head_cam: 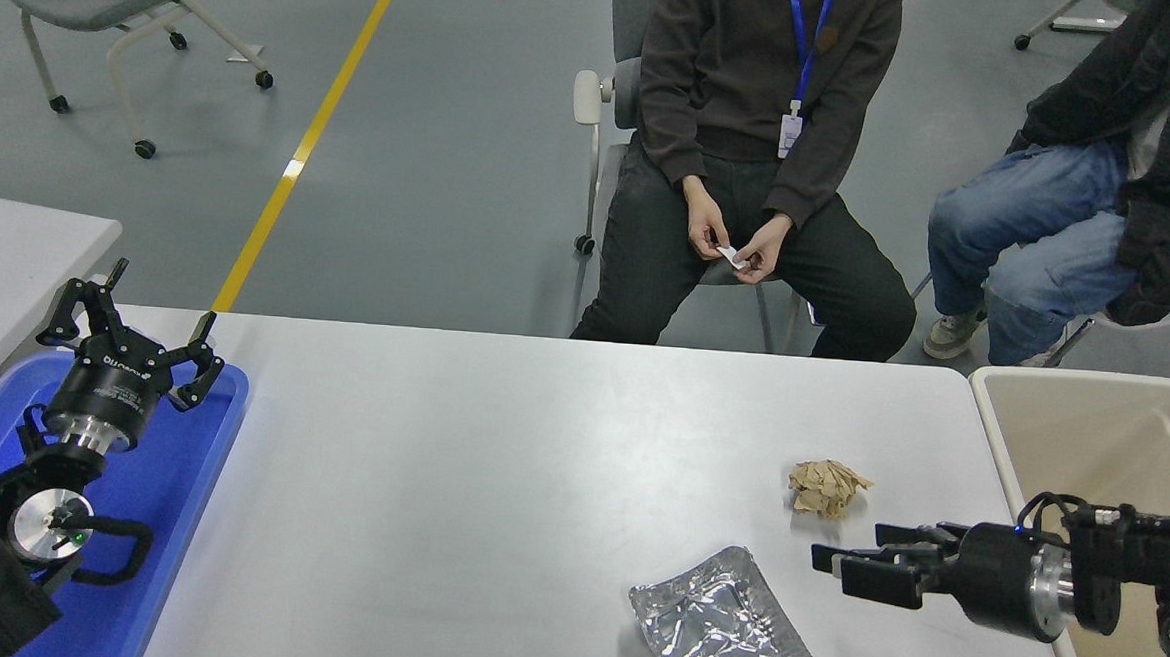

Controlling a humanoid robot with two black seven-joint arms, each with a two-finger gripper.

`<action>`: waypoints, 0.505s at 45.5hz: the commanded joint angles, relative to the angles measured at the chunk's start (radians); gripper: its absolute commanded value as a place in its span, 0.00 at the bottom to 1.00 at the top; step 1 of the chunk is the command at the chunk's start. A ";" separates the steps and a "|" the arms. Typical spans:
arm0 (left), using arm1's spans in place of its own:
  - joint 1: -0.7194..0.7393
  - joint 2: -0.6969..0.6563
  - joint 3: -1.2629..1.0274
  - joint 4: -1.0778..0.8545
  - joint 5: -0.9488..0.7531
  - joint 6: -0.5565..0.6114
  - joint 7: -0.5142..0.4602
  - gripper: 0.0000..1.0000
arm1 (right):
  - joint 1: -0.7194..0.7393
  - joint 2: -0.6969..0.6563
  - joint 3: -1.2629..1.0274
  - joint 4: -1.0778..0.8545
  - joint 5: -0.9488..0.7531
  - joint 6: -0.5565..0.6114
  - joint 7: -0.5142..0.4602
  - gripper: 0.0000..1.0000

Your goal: Clean the table surface

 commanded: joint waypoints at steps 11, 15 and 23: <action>0.000 0.000 0.000 0.000 0.000 0.000 0.000 1.00 | 0.053 0.168 -0.163 -0.175 -0.040 -0.002 -0.026 0.99; 0.000 0.000 0.000 0.000 0.000 0.000 0.001 1.00 | 0.042 0.181 -0.154 -0.183 -0.037 -0.011 -0.091 0.99; 0.000 0.000 0.000 0.000 0.000 0.000 0.000 1.00 | -0.013 0.198 -0.090 -0.185 -0.029 -0.014 -0.123 0.99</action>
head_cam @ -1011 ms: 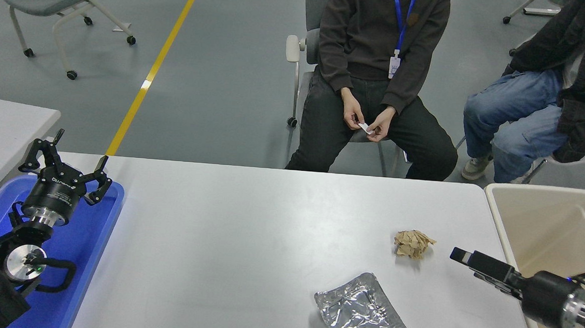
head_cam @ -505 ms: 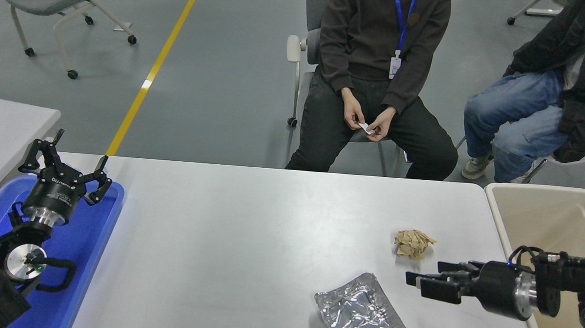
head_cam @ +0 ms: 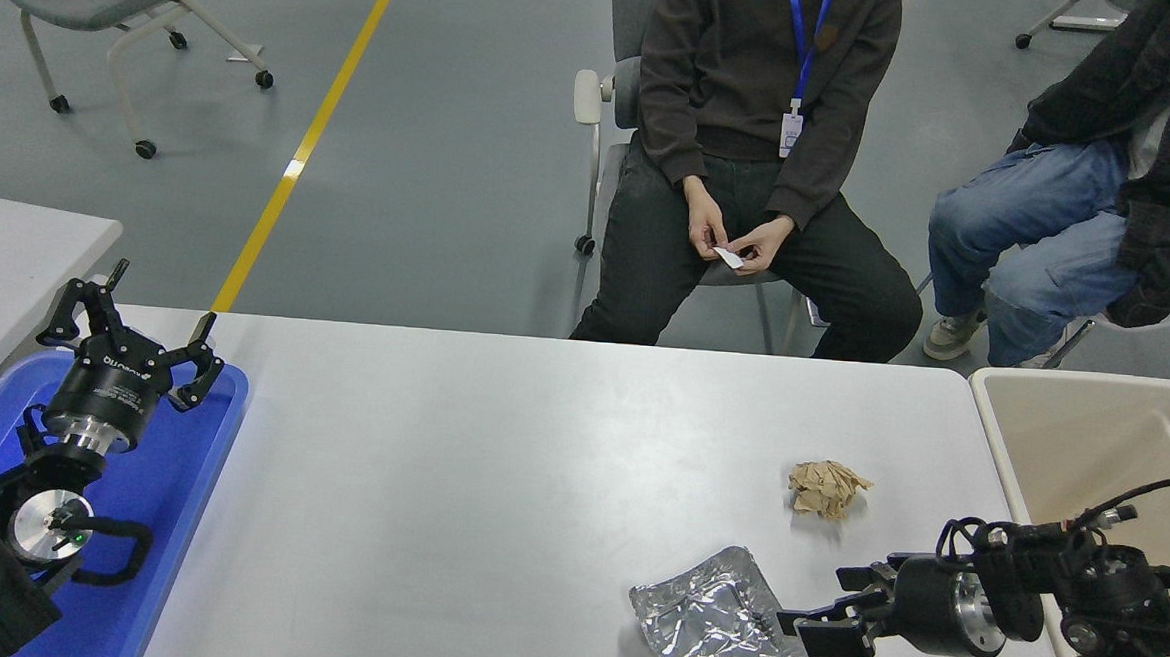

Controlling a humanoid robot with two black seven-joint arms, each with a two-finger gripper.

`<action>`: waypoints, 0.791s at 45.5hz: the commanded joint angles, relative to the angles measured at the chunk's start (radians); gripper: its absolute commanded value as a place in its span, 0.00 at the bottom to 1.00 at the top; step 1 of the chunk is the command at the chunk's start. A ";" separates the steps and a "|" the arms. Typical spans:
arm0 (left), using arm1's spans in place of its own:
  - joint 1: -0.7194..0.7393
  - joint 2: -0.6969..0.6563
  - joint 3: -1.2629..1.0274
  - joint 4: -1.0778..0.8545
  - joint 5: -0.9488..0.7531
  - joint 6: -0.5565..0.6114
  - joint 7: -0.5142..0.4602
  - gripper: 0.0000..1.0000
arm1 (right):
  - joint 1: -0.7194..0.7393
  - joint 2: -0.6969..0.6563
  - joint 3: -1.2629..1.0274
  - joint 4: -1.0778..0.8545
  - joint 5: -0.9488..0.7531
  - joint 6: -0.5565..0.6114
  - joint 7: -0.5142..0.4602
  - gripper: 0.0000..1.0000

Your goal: Clean the table surface

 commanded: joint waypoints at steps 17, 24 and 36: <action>0.000 0.000 0.000 0.000 0.000 0.000 0.001 1.00 | -0.067 0.072 0.039 -0.007 0.052 0.003 -0.047 0.99; 0.000 0.000 0.000 0.000 0.000 0.000 0.001 1.00 | -0.082 0.101 0.039 -0.033 0.044 -0.003 -0.050 0.98; 0.000 0.000 0.000 0.000 0.000 0.000 -0.001 1.00 | -0.121 0.101 0.037 -0.048 0.043 -0.032 -0.051 0.98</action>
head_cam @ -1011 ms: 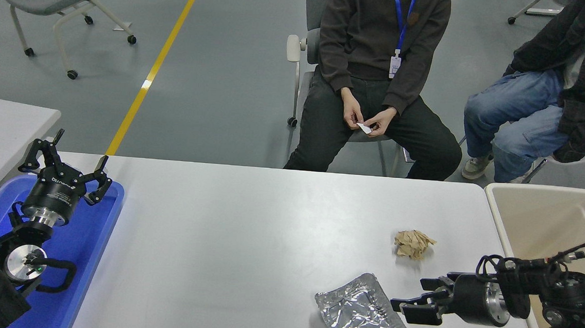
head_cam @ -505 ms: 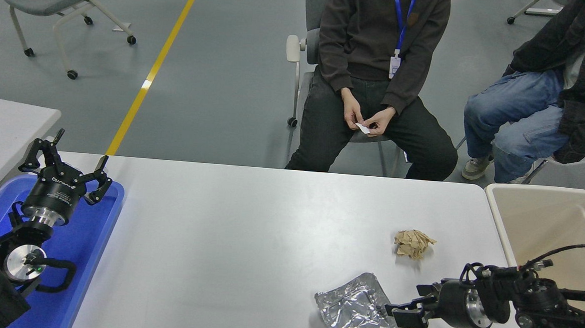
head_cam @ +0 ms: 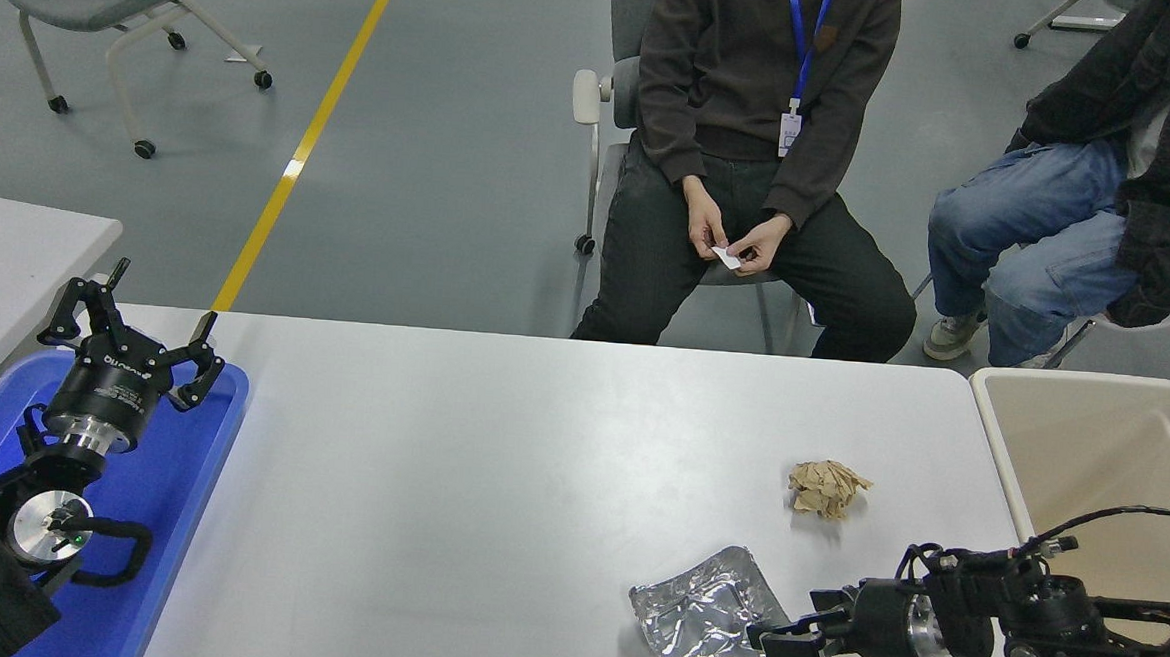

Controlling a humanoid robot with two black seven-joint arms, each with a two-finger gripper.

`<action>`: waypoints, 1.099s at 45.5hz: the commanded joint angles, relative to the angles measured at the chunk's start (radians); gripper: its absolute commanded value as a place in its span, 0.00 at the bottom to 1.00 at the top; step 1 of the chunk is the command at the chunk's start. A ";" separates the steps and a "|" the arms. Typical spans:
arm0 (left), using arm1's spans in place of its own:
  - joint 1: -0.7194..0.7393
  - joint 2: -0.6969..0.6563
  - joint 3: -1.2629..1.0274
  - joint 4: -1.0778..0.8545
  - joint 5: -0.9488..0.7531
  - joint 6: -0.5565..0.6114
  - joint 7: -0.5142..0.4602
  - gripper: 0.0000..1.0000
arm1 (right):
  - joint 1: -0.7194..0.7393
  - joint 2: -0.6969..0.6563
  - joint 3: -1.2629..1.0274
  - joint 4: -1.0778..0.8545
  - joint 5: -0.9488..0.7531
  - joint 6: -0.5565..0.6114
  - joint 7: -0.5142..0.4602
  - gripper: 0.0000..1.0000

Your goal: Clean the table surface

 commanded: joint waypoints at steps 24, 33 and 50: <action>0.000 0.000 0.000 0.000 0.000 0.000 0.001 1.00 | -0.077 0.019 0.006 -0.075 -0.006 -0.072 0.004 0.79; 0.000 0.000 0.000 0.000 0.000 0.000 -0.001 1.00 | -0.071 0.030 -0.001 -0.075 -0.004 -0.069 0.018 0.33; 0.000 0.000 0.000 0.000 0.000 0.000 -0.001 1.00 | -0.063 0.025 0.002 -0.080 0.004 -0.023 0.024 0.00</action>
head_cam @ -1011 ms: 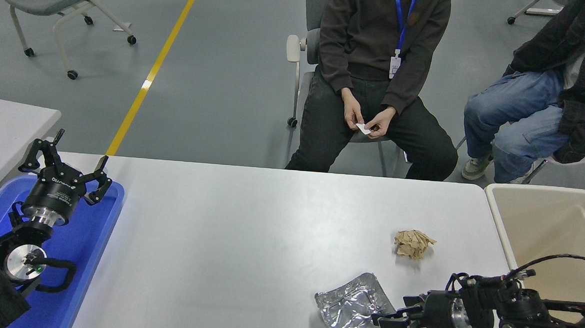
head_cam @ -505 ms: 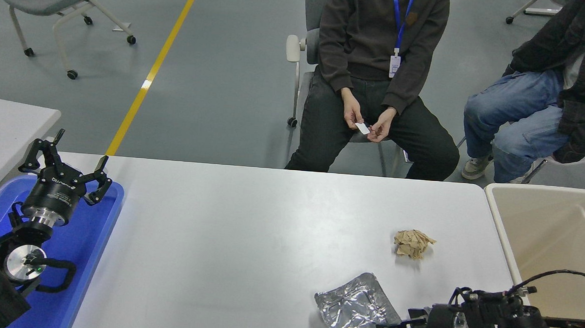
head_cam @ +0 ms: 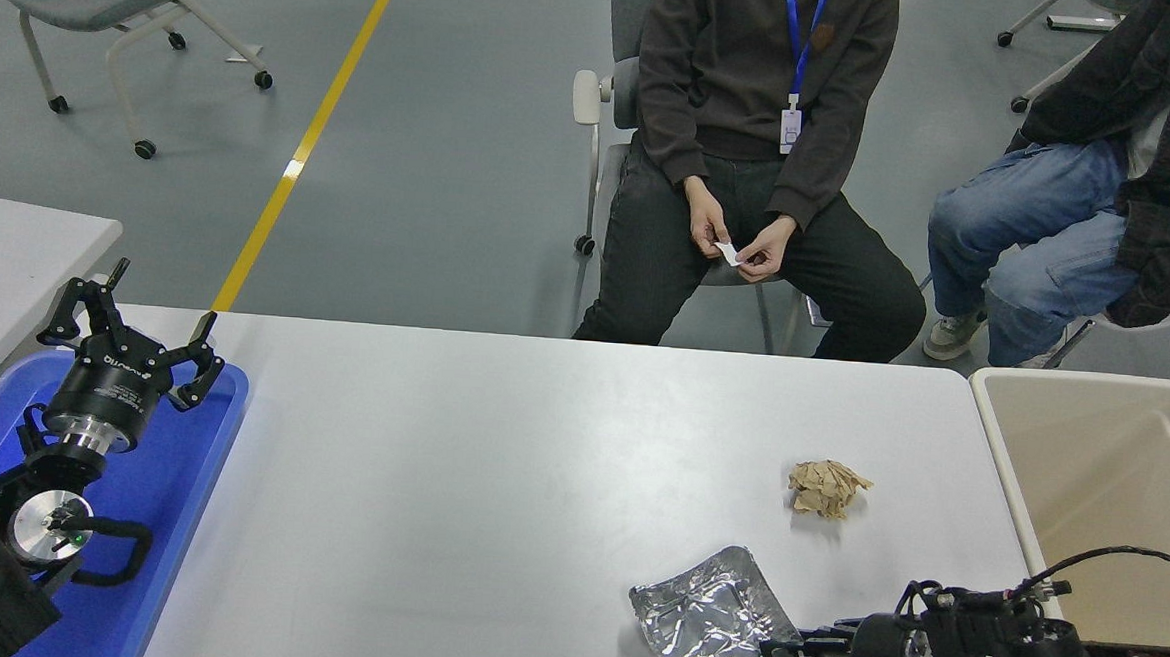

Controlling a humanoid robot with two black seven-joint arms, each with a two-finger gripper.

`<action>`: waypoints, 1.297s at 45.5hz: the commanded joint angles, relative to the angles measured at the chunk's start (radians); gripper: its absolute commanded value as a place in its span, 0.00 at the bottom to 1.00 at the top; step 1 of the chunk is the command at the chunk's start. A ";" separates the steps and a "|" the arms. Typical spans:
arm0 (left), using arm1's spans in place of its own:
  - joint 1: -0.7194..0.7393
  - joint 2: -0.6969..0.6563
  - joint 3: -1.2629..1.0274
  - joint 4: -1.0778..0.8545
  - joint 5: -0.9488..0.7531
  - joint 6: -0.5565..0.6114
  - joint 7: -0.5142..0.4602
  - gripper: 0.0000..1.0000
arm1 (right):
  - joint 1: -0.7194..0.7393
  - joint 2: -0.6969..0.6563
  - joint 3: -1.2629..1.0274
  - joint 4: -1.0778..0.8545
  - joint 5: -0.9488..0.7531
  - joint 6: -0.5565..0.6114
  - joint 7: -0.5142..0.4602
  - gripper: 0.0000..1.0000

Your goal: Clean the table surface

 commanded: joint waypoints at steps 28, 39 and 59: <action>0.000 0.000 0.000 0.000 0.000 0.000 0.001 1.00 | 0.151 -0.163 0.014 0.108 0.123 0.122 0.003 0.00; 0.000 0.000 0.000 0.000 0.000 0.000 0.001 1.00 | 0.246 -0.287 0.011 0.206 0.144 0.168 0.003 0.00; 0.000 0.000 0.002 0.000 0.000 0.000 0.000 1.00 | 0.449 -0.546 0.017 0.361 0.273 0.317 0.005 0.00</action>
